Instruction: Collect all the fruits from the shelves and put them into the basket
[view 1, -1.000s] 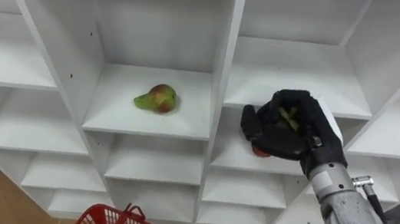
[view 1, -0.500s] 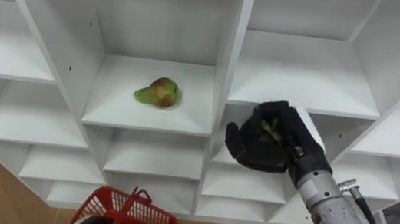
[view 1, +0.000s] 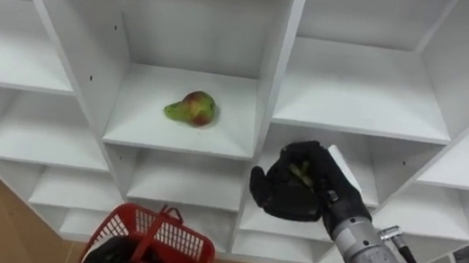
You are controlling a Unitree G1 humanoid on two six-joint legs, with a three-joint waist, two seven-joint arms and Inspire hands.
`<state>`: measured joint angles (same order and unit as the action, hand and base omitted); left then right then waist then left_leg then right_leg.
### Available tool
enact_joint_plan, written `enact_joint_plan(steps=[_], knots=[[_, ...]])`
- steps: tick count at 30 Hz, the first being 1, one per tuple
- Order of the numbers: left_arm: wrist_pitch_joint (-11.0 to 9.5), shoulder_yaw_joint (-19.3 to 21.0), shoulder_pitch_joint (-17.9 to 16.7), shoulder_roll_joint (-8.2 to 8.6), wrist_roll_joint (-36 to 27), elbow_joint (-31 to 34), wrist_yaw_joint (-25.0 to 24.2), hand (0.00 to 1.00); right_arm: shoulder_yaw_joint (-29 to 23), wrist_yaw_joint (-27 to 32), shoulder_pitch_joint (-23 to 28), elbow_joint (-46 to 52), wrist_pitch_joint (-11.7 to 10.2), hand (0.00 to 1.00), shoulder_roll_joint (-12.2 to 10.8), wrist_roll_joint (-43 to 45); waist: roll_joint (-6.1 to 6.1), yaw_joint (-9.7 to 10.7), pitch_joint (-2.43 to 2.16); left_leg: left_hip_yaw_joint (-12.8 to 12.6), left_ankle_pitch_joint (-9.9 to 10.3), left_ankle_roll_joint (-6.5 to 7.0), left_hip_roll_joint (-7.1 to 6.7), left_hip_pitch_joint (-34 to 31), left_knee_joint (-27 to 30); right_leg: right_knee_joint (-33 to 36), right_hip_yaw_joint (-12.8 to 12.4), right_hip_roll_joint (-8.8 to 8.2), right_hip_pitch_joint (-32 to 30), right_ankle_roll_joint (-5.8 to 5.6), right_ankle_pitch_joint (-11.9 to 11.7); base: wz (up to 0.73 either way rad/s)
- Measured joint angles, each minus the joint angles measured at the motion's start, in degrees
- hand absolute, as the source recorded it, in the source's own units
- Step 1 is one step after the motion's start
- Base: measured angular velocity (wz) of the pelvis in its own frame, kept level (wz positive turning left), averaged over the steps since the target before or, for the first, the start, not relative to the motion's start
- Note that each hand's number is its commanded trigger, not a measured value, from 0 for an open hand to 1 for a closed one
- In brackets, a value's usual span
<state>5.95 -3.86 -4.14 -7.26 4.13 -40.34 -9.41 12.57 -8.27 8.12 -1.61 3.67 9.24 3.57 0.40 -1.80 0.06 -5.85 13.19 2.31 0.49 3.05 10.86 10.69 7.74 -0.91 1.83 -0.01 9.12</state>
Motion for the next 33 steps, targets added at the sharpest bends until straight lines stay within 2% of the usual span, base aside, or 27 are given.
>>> enact_joint_plan(steps=[10, 13, 15, 16, 17, 19, 21, 23, 26, 28, 33], knots=[[0.0, -2.0, 1.3, 0.01, -0.1, -0.3, 0.1, 1.00, 1.9, 3.2, -1.9, -9.6, 0.0, 1.00, -0.6, -1.1, 0.34, -0.1, 0.24, 0.5, -0.1, 0.09, -0.13, -3.7, 1.9, 0.4, 0.8, -0.67, -3.0, 0.07, 0.0, 0.02], [0.0, -3.5, 2.5, -0.12, -1.3, -0.3, 0.9, 1.00, 4.3, 4.5, -5.1, -14.9, -1.1, 1.00, -0.5, -1.8, 0.33, 0.1, 0.36, 0.5, -0.1, 0.10, -0.10, -4.3, 2.0, 0.5, 0.9, -0.68, -3.6, 0.15, -0.1, 0.00], [-1.1, -4.5, 4.0, 0.43, -2.3, -0.3, 1.6, 1.00, 5.1, 4.5, -6.9, -18.6, -1.3, 1.00, -0.6, -1.9, 0.50, -0.2, 0.60, 0.5, -0.3, 0.17, -0.16, -5.0, 2.0, 1.0, 1.0, -0.83, -4.5, 0.16, -0.1, 0.00], [-2.9, -4.6, 4.5, 0.93, -2.3, -0.1, 1.5, 1.00, 5.4, 4.4, -7.2, -19.6, -1.9, 1.00, -0.8, -1.4, 0.51, -0.4, 0.66, 0.4, -0.3, 0.20, -0.18, -5.8, 2.2, 1.1, 1.0, -0.88, -5.1, 0.17, -0.1, 0.00], [-4.6, -5.0, 4.5, 1.02, -2.3, 0.6, 1.4, 1.00, 5.5, 4.3, -7.2, -20.3, -3.4, 1.00, -1.0, -1.3, 0.50, -0.4, 0.68, 0.3, -0.3, 0.20, -0.20, -6.6, 2.5, 1.3, 0.8, -0.88, -6.0, 0.17, -0.1, 0.00], [-4.7, -6.4, 4.8, 1.38, -2.2, 4.5, 1.4, 1.00, 6.3, 4.2, -8.3, -21.9, -5.8, 1.00, -1.0, -1.6, 0.60, 0.6, 0.91, 1.0, -0.4, 0.27, -0.28, -8.5, 3.2, 1.6, 1.3, -1.04, -7.5, 0.20, -0.1, 0.13], [-5.7, -8.9, 7.1, 1.40, -2.3, 8.1, 1.4, 1.00, 7.6, 3.8, -10.3, -25.5, -7.3, 1.00, -1.6, -2.2, 0.68, 1.0, 1.13, 1.4, -0.4, 0.28, -0.33, -9.5, 3.9, 1.7, 2.0, -1.08, -7.9, 0.24, -0.2, 0.20], [-8.6, -11.0, 10.8, 1.81, -2.2, 9.2, 1.8, 1.00, 8.3, 3.3, -12.2, -29.1, -8.1, 1.00, -2.5, -2.6, 0.57, 0.9, 1.30, 1.5, -0.4, 0.28, -0.30, -9.5, 3.8, 1.7, 2.0, -1.05, -7.9, 0.24, -0.2, 0.03], [-9.4, -11.0, 11.2, 1.16, -2.4, 11.7, 1.8, 1.00, 7.5, 3.5, -12.7, -29.3, -10.6, 1.00, -2.8, -3.5, 0.21, 1.4, 1.48, 1.3, -0.4, 0.26, -0.25, -10.3, 3.8, 1.7, 2.0, -0.96, -8.8, 0.25, -0.2, -0.05], [-10.6, -11.1, 11.2, 0.78, -2.4, 12.1, 1.3, 1.00, 7.8, 3.2, -12.7, -29.7, -10.6, 1.00, -2.2, -4.1, 0.20, 0.8, 1.49, 1.2, -0.4, 0.24, -0.21, -10.8, 3.9, 1.8, 1.9, -1.00, -9.5, 0.28, -0.2, -0.02], [-11.7, -12.1, 11.1, 0.44, -3.7, 12.1, -0.5, 1.00, 9.5, 3.0, -12.6, -32.4, -11.4, 1.00, -1.7, -8.0, -0.57, -0.3, 1.59, 1.2, -0.4, 0.24, -0.16, -11.0, 3.9, 1.8, 1.8, -1.02, -9.7, 0.28, -0.2, -0.01]])
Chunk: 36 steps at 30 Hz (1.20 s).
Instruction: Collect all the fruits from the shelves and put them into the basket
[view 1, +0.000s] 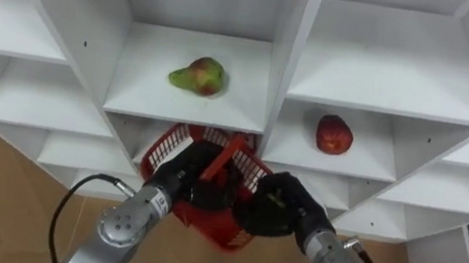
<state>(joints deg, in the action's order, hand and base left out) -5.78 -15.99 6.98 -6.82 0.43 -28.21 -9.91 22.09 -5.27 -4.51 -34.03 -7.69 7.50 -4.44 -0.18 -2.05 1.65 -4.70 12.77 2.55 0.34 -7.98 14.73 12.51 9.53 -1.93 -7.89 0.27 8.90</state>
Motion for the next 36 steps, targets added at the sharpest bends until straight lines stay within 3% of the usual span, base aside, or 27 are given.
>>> enact_joint_plan(steps=[5, 12, 15, 16, 17, 20, 23, 29, 36], knots=[[-2.0, 0.0, -1.0, -1.59, -0.1, 0.4, -2.3, 1.00, 0.4, -1.2, -0.8, -3.2, -1.2, 1.00, 0.2, -0.3, -1.27, -0.3, -0.23, 0.1, 0.0, 0.00, -0.01, -0.1, 0.0, 0.0, -0.2, -0.02, -0.1, 0.00, 0.0, 0.00], [-3.6, 0.0, -3.2, -2.53, 0.1, 1.8, -5.8, 1.00, 0.3, -3.0, -1.0, -5.6, -2.8, 1.00, 1.4, -0.3, -1.78, -1.6, -0.56, 0.2, 0.0, -0.05, -0.02, -0.3, 0.0, 0.0, 0.1, 0.00, -0.3, 0.01, 0.0, 0.01], [-5.6, 0.0, -4.0, -2.80, 0.4, -5.3, -5.4, 1.00, 1.0, -3.1, -0.9, -8.1, -2.7, 1.00, 1.2, -0.2, -1.97, -2.4, -0.94, 0.0, -0.2, -0.10, -0.02, 0.6, -0.5, 0.1, 0.0, 0.04, 0.2, 0.01, 0.0, -0.05], [-7.0, 0.1, -4.5, -2.79, 0.4, -10.7, -5.1, 1.00, 1.0, -3.6, -0.6, -8.4, -2.2, 1.00, 1.4, -0.2, -1.96, -2.7, -1.25, 0.0, -0.3, -0.14, -0.09, 0.8, -1.0, 0.1, 0.0, 0.10, 0.2, 0.02, 0.0, -0.05], [-7.0, 0.2, -4.7, -3.05, 0.4, -15.6, -4.6, 1.00, 1.1, -3.7, -0.4, -8.6, -2.2, 1.00, 1.5, -0.2, -1.86, -2.7, -1.25, 0.0, -0.6, -0.17, -0.14, 1.1, -1.6, 0.1, 0.1, 0.16, 0.2, 0.03, 0.0, -0.03], [-5.6, 0.1, -8.1, -3.48, 0.4, -21.9, -4.3, 1.00, 1.3, -3.6, -0.9, -11.4, -2.1, 1.00, 1.3, -0.3, -1.08, -3.0, -1.15, 0.1, -0.8, -0.22, -0.14, 1.0, -1.8, 0.1, 0.3, 0.02, 0.1, 0.06, 0.0, 0.06], [-4.7, 0.1, -8.8, -3.45, 0.4, -24.4, -4.3, 1.00, 1.7, -3.5, -1.9, -12.5, -1.6, 1.00, 0.8, -0.3, -0.18, -3.1, -0.86, 0.7, -1.2, -0.19, -0.29, 0.4, -1.6, 0.1, 1.2, -0.27, -0.1, 0.25, -0.1, 0.16], [-1.9, 0.0, -5.4, -1.57, 0.2, -24.6, -4.2, 1.00, 1.8, -1.5, -5.0, -12.5, -0.1, 1.00, -1.4, -2.8, 0.20, -3.0, -0.83, 0.8, -1.5, -0.24, -0.29, 0.2, -1.2, 0.1, 1.5, -0.08, 0.1, 0.53, -0.5, 0.02], [1.3, 0.0, -2.2, -1.42, 0.2, -24.6, -4.0, 1.00, 1.7, 0.7, -5.7, -12.8, 2.5, 1.00, -1.3, -8.1, 0.09, -2.6, -0.77, 0.8, -1.6, -0.36, -0.20, -0.2, -1.3, 0.2, 1.6, -0.24, -0.3, 0.61, -0.5, 0.00]])
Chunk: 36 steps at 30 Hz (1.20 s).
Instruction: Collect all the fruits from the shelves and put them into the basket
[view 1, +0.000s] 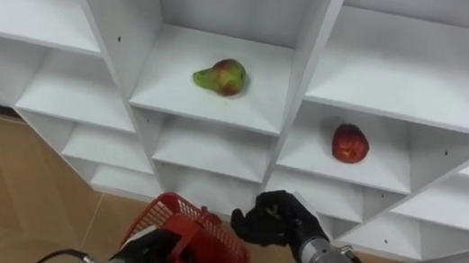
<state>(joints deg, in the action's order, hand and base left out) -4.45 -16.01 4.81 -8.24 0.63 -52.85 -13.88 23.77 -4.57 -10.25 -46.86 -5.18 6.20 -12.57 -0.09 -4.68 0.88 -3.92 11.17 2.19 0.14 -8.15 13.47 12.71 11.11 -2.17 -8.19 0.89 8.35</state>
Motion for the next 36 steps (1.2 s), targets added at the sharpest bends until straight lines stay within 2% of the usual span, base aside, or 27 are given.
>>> enact_joint_plan(steps=[5, 10, 16, 26, 31, 36], knots=[[1.7, 0.0, 1.9, 0.78, 0.1, -0.4, 2.2, 1.00, -0.2, 2.3, -1.1, -2.2, 1.1, 1.00, 0.0, -1.0, -0.60, 0.1, 0.48, -0.5, 0.0, 0.02, 0.01, -0.4, -0.1, 0.0, 0.0, -0.08, -0.6, 0.02, 0.0, -0.01], [3.0, 0.0, 3.5, 1.66, -0.1, -0.9, 2.5, 1.00, -0.3, 2.8, -1.2, -2.3, 2.2, 1.00, 0.0, -1.1, -0.52, 0.3, 0.54, -0.6, 0.0, 0.02, 0.06, -0.4, -0.1, -0.1, 0.1, -0.08, -0.6, 0.01, 0.0, 0.00], [3.0, 0.0, 4.2, 3.03, -5.1, -1.1, 2.4, 1.00, -0.3, 2.5, -1.9, -1.4, 2.2, 1.00, -0.6, -1.0, 0.05, 1.0, 0.84, -0.6, 0.0, 0.03, 0.05, -1.4, 0.1, 0.1, 0.0, -0.08, -1.6, 0.01, 0.0, 0.00], [3.1, -2.2, 2.0, 0.82, -5.5, 1.2, 0.7, 1.00, -0.3, 0.0, -1.7, -2.0, 2.2, 1.00, 0.2, -2.1, -0.19, 2.7, 0.57, 0.3, 0.0, 0.03, 0.02, -2.1, 0.5, 0.0, 0.7, -0.14, -1.8, 0.02, 0.0, 0.03], [3.0, -2.2, 1.4, 0.71, -5.5, 2.9, 0.8, 1.00, -0.3, -0.5, -1.3, -3.9, 2.3, 1.00, 0.2, -3.3, -0.81, 2.7, 0.14, 0.4, 0.0, 0.03, 0.03, -1.2, 0.4, -0.1, 1.0, -0.12, -0.9, 0.02, 0.0, 0.01], [2.9, -2.2, 0.8, 0.61, -5.5, 5.8, 1.0, 1.00, -0.1, -2.0, -1.4, -4.0, 2.2, 1.00, 0.5, -3.3, -1.11, 2.6, -0.05, 0.2, -0.2, -0.04, 0.02, -1.2, 0.5, 0.0, 1.0, 0.11, -0.9, 0.15, -0.1, 0.00]])
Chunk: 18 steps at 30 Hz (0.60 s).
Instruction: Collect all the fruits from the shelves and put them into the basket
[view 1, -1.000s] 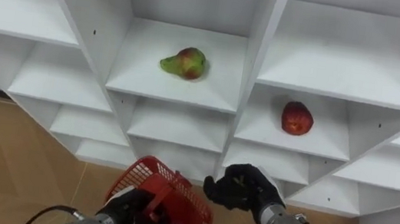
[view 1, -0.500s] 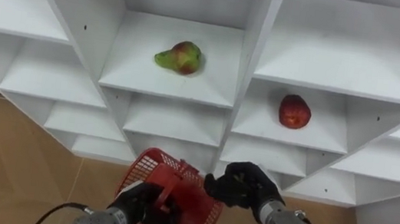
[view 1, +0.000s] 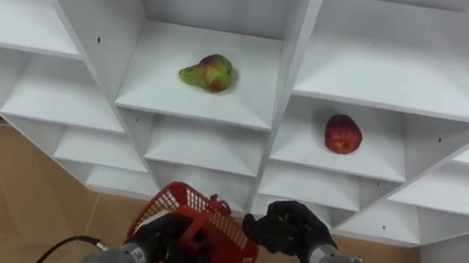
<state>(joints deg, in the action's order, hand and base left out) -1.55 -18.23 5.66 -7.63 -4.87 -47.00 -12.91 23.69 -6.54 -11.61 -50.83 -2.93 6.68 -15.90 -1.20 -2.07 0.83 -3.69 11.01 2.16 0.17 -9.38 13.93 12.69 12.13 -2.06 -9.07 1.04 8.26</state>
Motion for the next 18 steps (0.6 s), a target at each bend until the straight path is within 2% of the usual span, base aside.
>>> enact_joint_plan(steps=[5, 6, 7, 18], knots=[[0.0, 0.0, -0.7, 0.01, 0.1, 0.9, 0.0, 1.00, 0.1, -1.1, 0.5, 0.0, 0.0, 1.00, 0.0, 0.0, -0.43, 0.0, -0.28, 0.0, -0.1, -0.11, 0.09, 0.0, -0.2, 0.1, 0.2, 0.10, 0.0, 0.11, -0.1, 0.00], [0.0, 0.0, -0.8, 0.09, 0.1, 0.9, 0.0, 1.00, 0.1, -1.3, 0.7, 0.0, 0.0, 0.78, -0.1, 0.0, -0.63, 0.0, -0.41, 0.0, -0.2, -0.14, 0.09, 0.0, -0.2, 0.1, 0.3, 0.09, 0.0, 0.11, -0.1, 0.00], [0.0, 0.0, -0.9, 0.14, 0.1, 0.9, 0.0, 1.00, 0.1, -1.6, 0.8, 0.0, 0.0, 0.00, -0.1, 0.0, -0.72, 0.0, -0.47, 0.0, -0.2, -0.15, 0.09, 0.0, -0.2, 0.1, 0.3, 0.09, 0.0, 0.11, -0.1, 0.00], [0.1, -0.2, -1.9, 0.32, 0.1, 1.0, 0.0, 1.00, 0.9, -3.8, 1.5, -0.2, 0.6, 0.00, -0.3, 0.0, -0.75, 0.0, -0.49, 0.0, -0.3, -0.14, 0.06, 0.2, -0.3, 0.0, 0.3, -0.10, 0.1, 0.11, -0.1, 0.00]])
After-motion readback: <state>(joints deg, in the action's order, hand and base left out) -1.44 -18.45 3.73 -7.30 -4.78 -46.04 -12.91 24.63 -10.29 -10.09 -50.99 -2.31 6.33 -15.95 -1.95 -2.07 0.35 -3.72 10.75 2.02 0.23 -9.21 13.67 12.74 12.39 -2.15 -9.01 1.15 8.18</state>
